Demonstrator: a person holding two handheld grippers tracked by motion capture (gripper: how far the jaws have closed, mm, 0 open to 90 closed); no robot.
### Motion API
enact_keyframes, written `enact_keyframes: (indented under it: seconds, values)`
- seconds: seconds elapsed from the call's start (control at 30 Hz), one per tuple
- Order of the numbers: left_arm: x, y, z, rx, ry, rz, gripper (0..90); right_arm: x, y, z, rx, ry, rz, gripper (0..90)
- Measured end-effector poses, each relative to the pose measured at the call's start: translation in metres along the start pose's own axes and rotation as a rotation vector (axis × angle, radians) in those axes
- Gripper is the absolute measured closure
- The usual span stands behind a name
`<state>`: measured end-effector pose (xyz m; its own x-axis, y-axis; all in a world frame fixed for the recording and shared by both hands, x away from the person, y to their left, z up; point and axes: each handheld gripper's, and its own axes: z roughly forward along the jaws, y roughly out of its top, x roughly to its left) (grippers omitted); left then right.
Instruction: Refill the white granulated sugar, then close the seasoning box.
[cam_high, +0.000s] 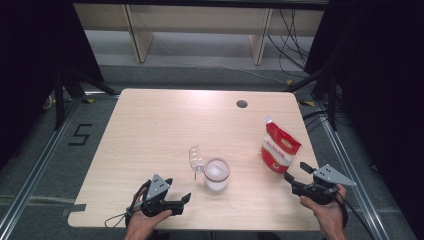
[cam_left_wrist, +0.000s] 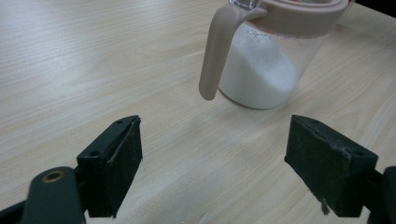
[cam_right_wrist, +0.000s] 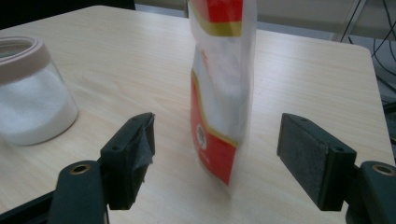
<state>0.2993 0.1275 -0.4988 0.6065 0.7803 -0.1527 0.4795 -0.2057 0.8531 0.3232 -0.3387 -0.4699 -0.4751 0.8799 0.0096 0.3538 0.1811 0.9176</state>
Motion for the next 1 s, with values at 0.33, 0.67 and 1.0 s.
enact_keyframes:
  seconds: [0.33,0.67,1.0]
  values:
    - [-0.004,0.000,0.002,0.009,-0.037,-0.071,18.2,0.009,-0.009,-0.003,0.049,0.076,0.047,17.8]
    - [0.001,0.001,0.003,0.004,-0.029,-0.026,18.3,0.021,-0.013,-0.004,0.085,0.118,0.035,15.5]
    - [0.000,0.001,0.004,-0.001,-0.038,-0.048,18.4,0.027,-0.015,-0.005,0.134,0.124,0.035,15.6]
